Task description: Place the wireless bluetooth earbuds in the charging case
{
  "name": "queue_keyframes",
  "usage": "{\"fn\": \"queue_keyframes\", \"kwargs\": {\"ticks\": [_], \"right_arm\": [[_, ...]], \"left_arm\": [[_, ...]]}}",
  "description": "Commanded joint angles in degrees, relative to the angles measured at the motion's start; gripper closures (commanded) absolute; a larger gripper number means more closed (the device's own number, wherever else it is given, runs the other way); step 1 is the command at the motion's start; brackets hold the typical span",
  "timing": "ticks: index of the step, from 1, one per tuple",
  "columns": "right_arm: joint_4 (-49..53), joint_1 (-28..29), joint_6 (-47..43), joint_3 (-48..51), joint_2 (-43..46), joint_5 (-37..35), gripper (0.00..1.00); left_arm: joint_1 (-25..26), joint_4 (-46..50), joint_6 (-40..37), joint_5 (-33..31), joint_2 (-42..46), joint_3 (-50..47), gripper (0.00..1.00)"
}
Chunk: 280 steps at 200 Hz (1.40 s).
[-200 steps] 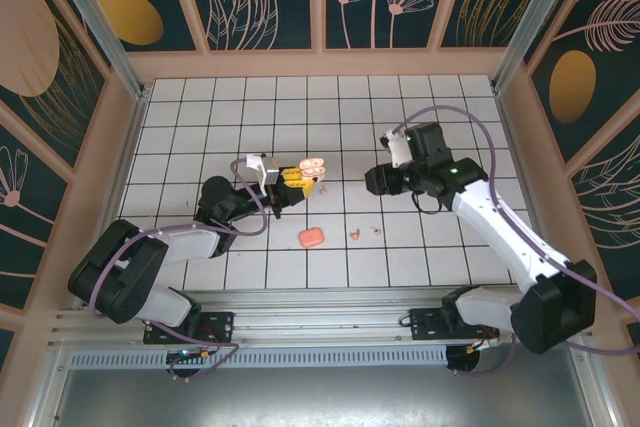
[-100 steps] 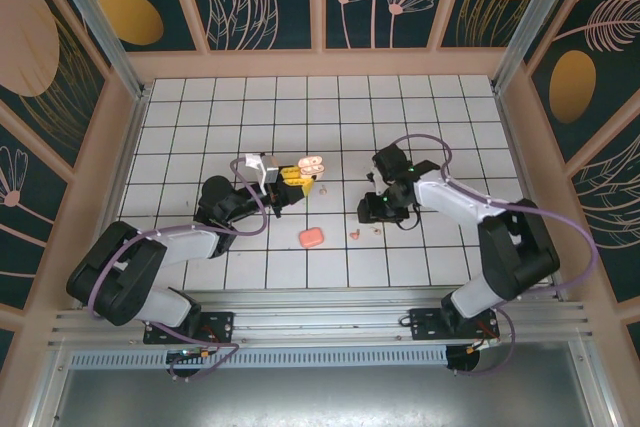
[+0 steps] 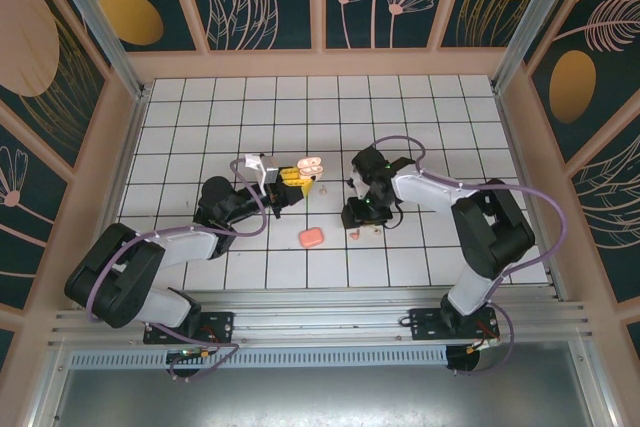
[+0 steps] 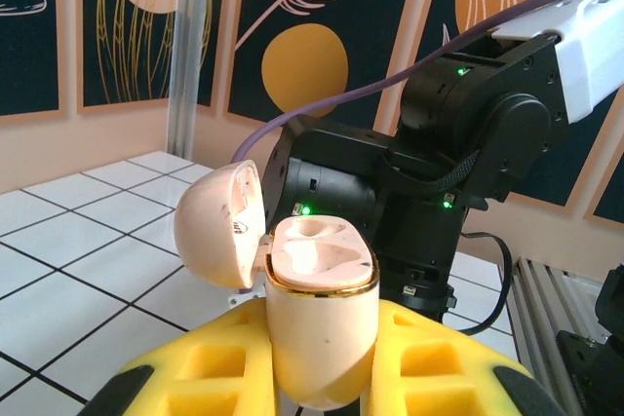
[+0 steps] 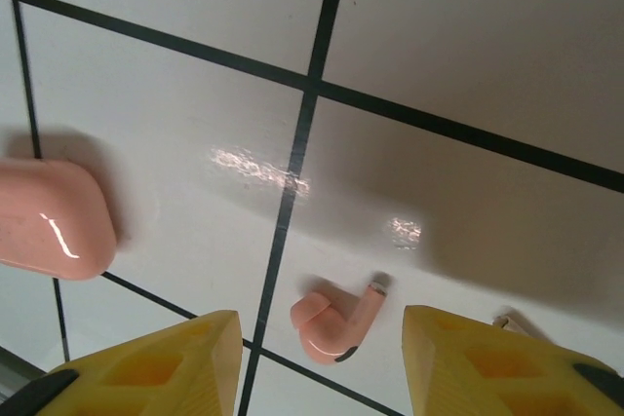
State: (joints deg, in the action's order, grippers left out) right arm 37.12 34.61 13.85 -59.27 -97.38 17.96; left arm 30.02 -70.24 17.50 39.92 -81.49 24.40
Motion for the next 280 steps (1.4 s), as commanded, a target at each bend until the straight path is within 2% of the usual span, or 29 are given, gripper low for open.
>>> {"fn": "queue_keyframes", "kwargs": {"ticks": [1, 90, 135, 186, 280], "right_arm": [[2.63, 0.02, -0.75, -1.97, -1.65, -2.62, 0.52], [4.75, -1.45, 1.17, -2.22, -2.78, -8.43, 0.52], [7.57, -1.85, 1.46, -3.89, -0.54, -11.14, 0.51], [6.58, -0.31, -1.41, -4.78, 0.68, -6.41, 0.51], [5.5, -1.34, -0.87, -0.82, -3.14, -6.4, 0.51]], "left_arm": [[0.37, 0.72, -0.42, -0.35, 1.84, -0.24, 0.88], [0.34, 3.52, -2.18, -0.9, 3.16, -0.47, 0.87], [0.37, 3.96, -2.29, -0.98, 3.48, -0.49, 0.87], [0.38, 3.67, -2.21, -0.9, 3.04, -0.32, 0.87], [0.37, 4.82, -2.83, -0.97, 3.67, -0.41, 0.87]]}}
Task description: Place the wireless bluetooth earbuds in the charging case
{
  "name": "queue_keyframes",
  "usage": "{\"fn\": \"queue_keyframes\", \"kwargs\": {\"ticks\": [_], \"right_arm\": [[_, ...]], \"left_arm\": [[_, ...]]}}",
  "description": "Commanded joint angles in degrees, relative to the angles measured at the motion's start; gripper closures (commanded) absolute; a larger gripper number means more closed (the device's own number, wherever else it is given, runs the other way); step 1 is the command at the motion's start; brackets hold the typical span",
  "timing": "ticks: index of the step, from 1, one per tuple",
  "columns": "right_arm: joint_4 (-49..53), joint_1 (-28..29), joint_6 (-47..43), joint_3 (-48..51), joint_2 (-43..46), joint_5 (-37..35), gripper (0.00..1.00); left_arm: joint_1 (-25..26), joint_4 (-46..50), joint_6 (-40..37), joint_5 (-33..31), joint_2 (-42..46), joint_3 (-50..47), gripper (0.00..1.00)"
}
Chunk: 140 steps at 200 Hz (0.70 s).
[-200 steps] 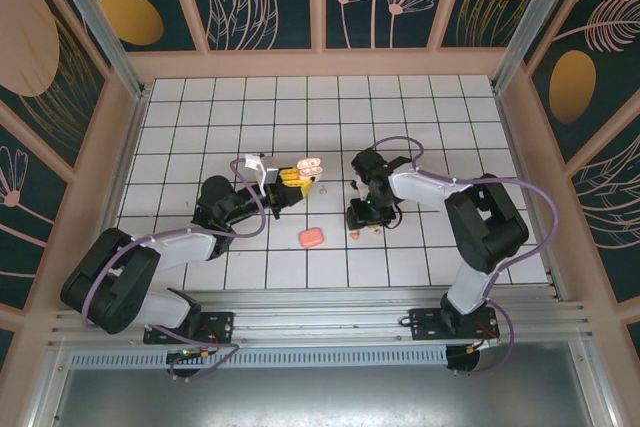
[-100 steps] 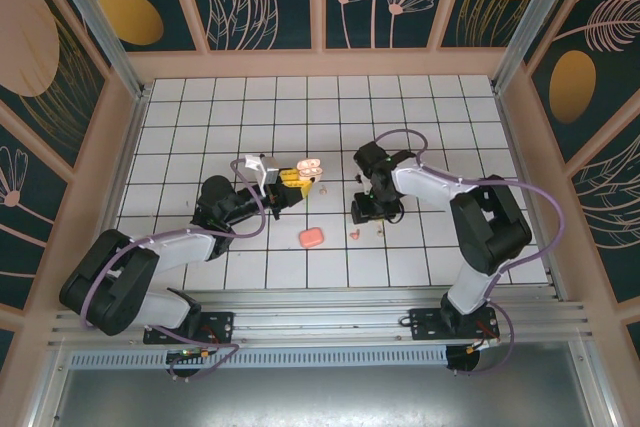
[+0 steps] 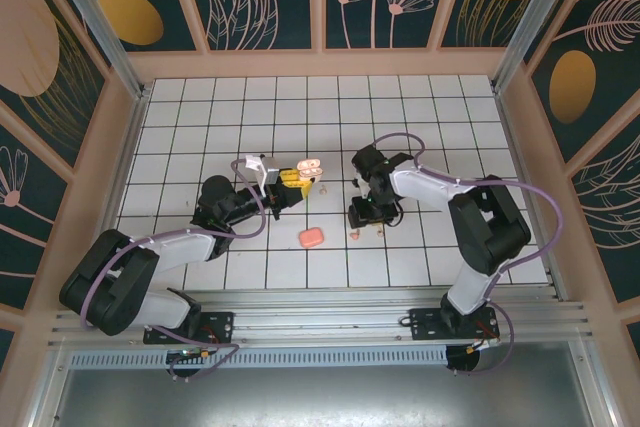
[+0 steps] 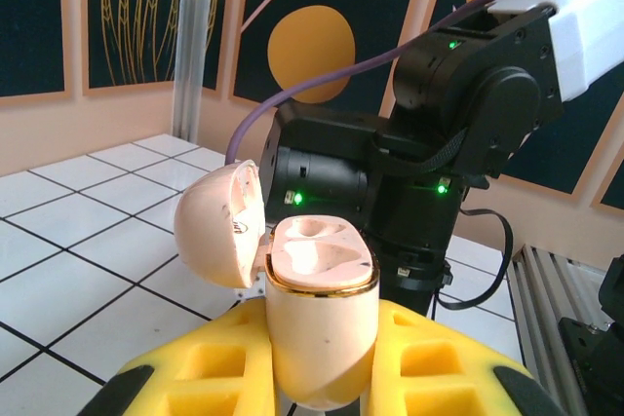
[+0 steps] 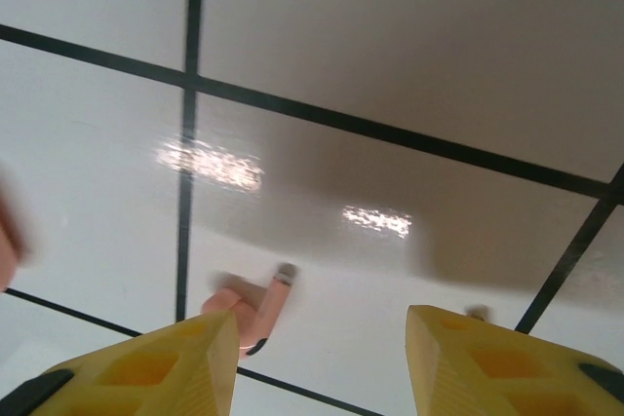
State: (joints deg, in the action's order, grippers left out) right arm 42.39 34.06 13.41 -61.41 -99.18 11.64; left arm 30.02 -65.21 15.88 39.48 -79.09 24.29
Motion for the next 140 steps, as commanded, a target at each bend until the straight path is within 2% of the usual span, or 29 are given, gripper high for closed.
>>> {"fn": "queue_keyframes", "kwargs": {"ticks": [1, 83, 97, 140], "right_arm": [[0.19, -0.82, -0.37, 1.39, -1.36, -0.1, 0.51], [2.01, -2.34, 1.91, 3.54, -0.02, -4.06, 0.51], [2.29, -4.18, 2.01, 3.67, 0.32, -4.5, 0.51], [1.47, -4.18, 1.29, 1.53, 2.1, -2.55, 0.49]], "left_arm": [[0.34, -0.2, -1.21, -0.54, 1.29, -0.3, 0.87], [0.35, 0.72, -1.9, -0.59, 1.5, -0.14, 0.87], [0.39, 0.7, -1.91, -0.64, 1.48, -0.17, 0.87], [0.37, 0.61, -1.85, -0.46, 1.31, 0.01, 0.87]]}}
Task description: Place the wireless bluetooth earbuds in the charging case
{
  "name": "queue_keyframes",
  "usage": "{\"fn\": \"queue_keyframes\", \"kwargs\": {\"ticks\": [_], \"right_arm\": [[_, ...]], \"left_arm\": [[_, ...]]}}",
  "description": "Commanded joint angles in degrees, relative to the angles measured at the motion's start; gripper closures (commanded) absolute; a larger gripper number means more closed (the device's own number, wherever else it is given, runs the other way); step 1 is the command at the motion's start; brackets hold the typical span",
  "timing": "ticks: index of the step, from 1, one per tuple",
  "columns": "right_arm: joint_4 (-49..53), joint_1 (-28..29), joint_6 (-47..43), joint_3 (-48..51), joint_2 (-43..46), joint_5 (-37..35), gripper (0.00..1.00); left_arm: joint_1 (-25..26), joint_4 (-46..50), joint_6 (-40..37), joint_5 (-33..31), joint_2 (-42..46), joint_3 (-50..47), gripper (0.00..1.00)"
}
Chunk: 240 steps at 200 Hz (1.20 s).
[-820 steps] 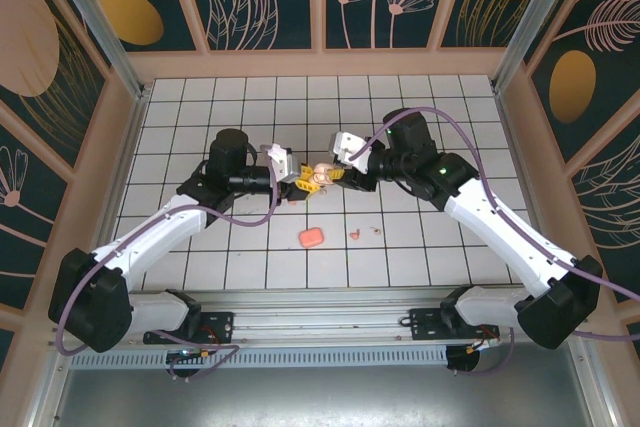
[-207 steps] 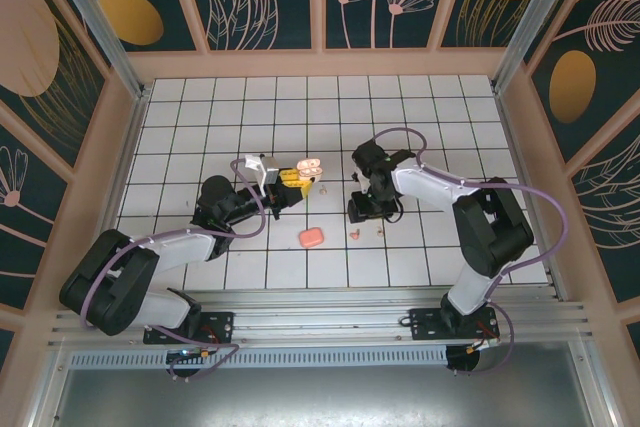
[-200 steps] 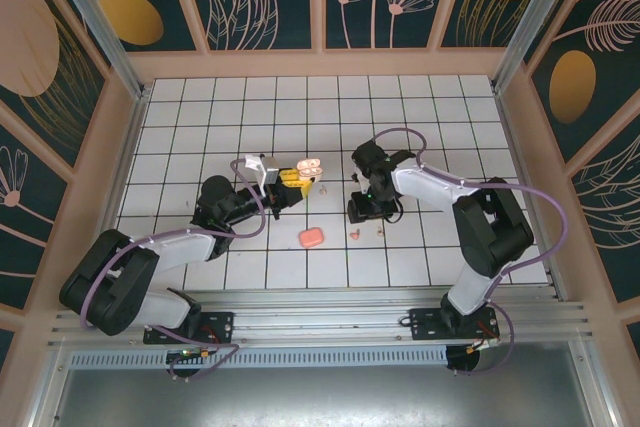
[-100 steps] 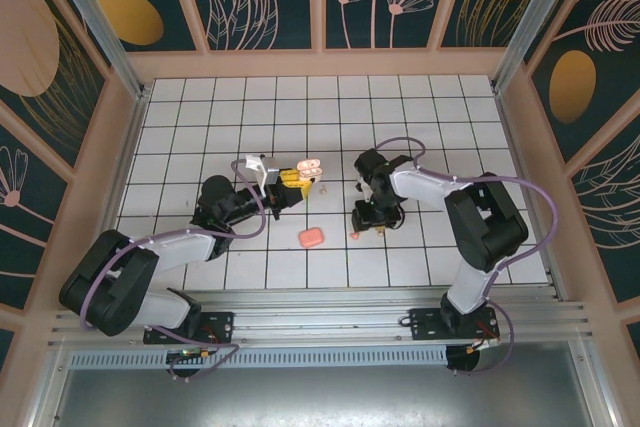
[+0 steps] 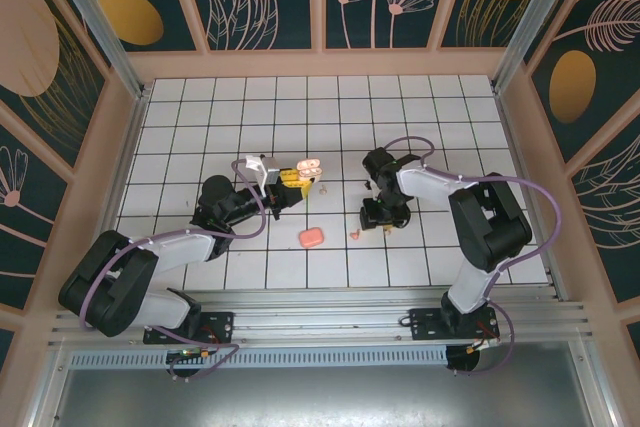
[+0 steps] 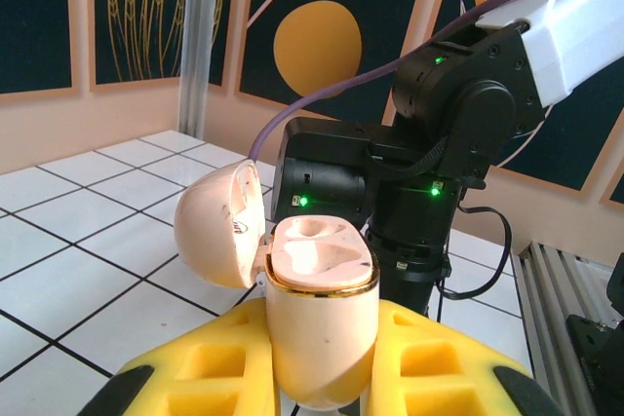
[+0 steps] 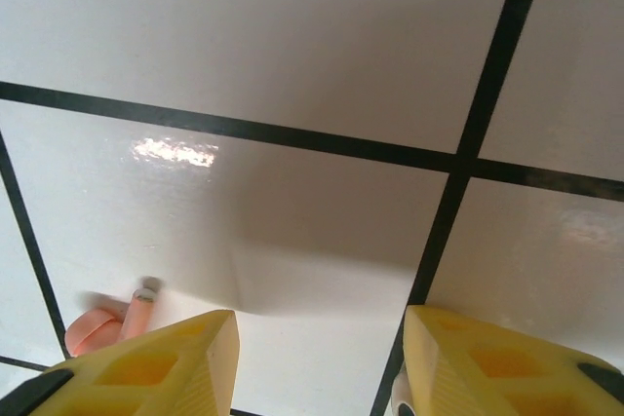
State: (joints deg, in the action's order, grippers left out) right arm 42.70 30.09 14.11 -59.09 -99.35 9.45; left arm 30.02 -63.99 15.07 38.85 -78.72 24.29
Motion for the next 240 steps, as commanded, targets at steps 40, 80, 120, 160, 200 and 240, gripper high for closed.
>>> {"fn": "queue_keyframes", "kwargs": {"ticks": [40, 80, 120, 160, 200, 240], "right_arm": [[1.21, -0.29, -0.44, -3.18, 1.47, -0.26, 0.48], [0.83, -0.72, -0.9, -2.26, -1.1, -0.82, 0.48], [0.8, -1.09, -0.5, -1.07, -2.18, -2.01, 0.49], [1.99, -2.43, 0.24, 0.85, -1.09, -3.9, 0.5], [3.13, -2.61, 0.88, 2.04, 0.64, -3.22, 0.51], [5.05, -2.41, 1.67, 3.91, 2.27, -2.32, 0.52]], "left_arm": [[0.31, -0.53, -1.02, 0.08, 1.11, 0.01, 0.87], [0.38, 0.04, -1.27, -0.02, 1.51, -0.12, 0.87], [0.31, 0.21, -1.38, -0.09, 1.72, -0.08, 0.87], [0.35, 0.52, -1.54, 0.01, 1.77, -0.21, 0.87], [0.39, 0.52, -1.62, 0.04, 1.6, -0.04, 0.87], [0.34, 0.69, -1.75, 0.15, 1.55, 0.05, 0.87]]}}
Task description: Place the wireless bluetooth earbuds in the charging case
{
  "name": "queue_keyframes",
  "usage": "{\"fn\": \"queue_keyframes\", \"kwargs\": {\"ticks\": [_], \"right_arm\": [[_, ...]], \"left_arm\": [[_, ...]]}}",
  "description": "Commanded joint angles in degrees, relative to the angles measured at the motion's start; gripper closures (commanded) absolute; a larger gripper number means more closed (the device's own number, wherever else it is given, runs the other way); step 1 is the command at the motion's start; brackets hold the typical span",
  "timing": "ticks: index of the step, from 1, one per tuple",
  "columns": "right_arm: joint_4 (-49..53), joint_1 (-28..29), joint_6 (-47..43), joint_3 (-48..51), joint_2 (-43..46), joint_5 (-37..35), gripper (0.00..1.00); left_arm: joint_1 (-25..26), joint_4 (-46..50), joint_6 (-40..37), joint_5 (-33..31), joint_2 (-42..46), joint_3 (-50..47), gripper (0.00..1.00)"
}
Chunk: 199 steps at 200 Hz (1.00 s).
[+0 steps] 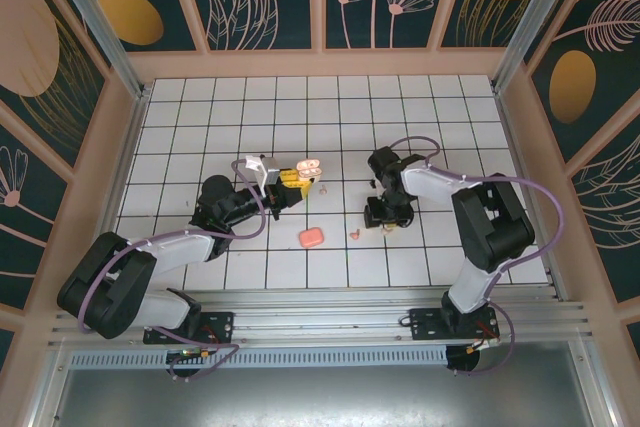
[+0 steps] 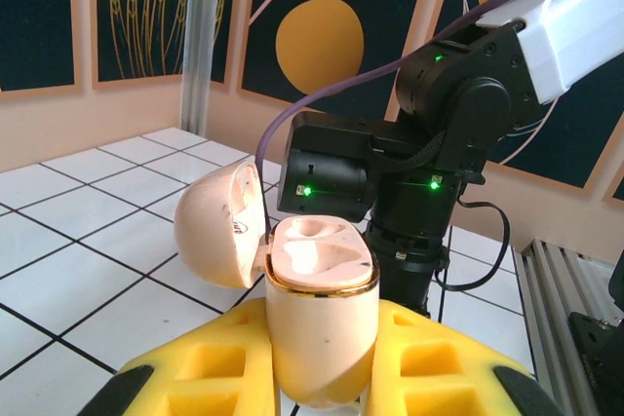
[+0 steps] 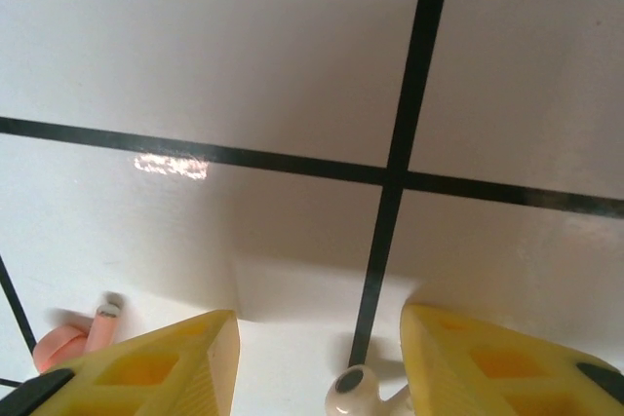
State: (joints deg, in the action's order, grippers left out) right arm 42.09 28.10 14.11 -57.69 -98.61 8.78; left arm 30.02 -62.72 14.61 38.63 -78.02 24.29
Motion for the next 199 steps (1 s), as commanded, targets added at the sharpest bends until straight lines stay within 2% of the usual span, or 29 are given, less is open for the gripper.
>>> {"fn": "queue_keyframes", "kwargs": {"ticks": [1, 112, 157, 199], "right_arm": [[5.65, -0.42, 1.69, 2.59, 1.64, -1.61, 0.52], [3.12, 2.14, 5.74, 5.49, 6.16, 7.3, 0.53], [10.81, 2.05, 5.93, -0.98, 6.15, -0.45, 0.5], [13.11, 1.53, 4.17, -5.45, 3.58, -2.96, 0.49]], "left_arm": [[0.36, -0.62, -1.27, 0.38, 0.85, 0.05, 0.87], [0.37, -1.09, -1.08, 0.76, 0.52, 0.05, 0.87], [0.39, -0.72, -1.28, 0.83, 0.9, 0.0, 0.87], [0.33, -0.75, -1.12, 0.74, 1.2, -0.11, 0.87]]}}
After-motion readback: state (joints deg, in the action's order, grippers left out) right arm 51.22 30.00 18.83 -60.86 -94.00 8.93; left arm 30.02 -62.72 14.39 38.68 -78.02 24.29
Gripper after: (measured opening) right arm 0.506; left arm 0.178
